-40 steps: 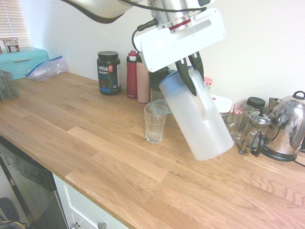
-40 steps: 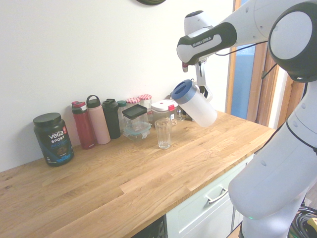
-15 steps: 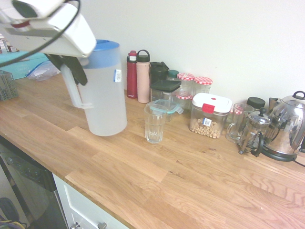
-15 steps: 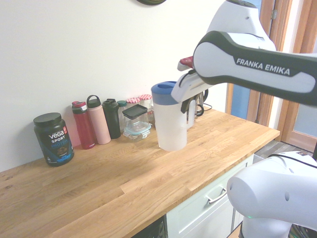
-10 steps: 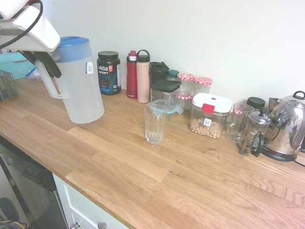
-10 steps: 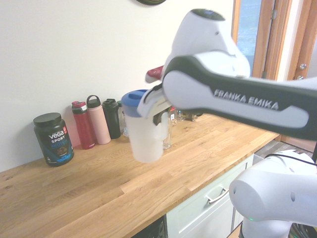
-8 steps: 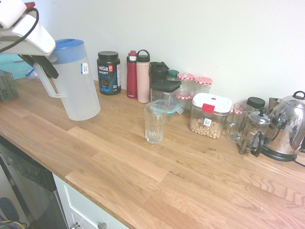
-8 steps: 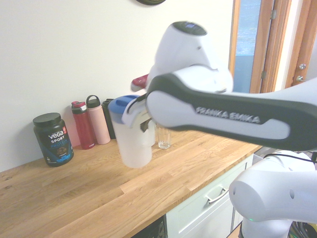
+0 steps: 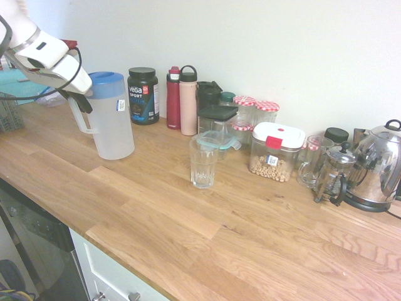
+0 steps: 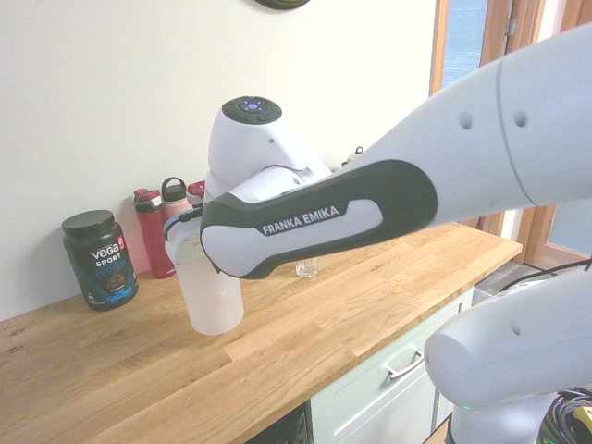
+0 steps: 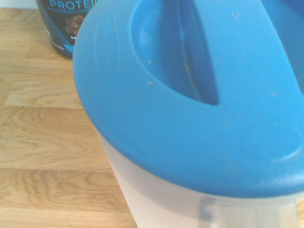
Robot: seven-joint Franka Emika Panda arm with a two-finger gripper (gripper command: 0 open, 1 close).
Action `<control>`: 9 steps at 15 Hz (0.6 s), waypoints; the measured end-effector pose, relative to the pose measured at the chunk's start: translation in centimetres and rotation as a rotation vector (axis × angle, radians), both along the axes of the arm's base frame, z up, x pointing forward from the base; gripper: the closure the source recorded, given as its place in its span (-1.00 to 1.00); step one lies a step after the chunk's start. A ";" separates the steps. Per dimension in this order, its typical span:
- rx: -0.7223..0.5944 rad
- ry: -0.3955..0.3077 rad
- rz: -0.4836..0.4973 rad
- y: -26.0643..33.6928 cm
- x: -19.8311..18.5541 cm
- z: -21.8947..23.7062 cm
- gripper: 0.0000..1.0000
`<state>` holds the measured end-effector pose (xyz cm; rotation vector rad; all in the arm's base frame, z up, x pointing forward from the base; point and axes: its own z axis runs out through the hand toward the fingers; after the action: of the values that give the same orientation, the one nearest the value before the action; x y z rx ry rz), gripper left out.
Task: Pour me some water
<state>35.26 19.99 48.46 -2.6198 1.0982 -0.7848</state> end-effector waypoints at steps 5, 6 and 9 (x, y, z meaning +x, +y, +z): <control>0.019 0.018 -0.040 0.0 1.7 -1.3 -1.00; 0.016 0.017 -0.048 0.3 1.6 -1.5 -1.00; 0.000 0.013 -0.067 0.9 1.5 -1.9 -1.00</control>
<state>36.74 20.84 46.51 -2.6039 1.1948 -0.7816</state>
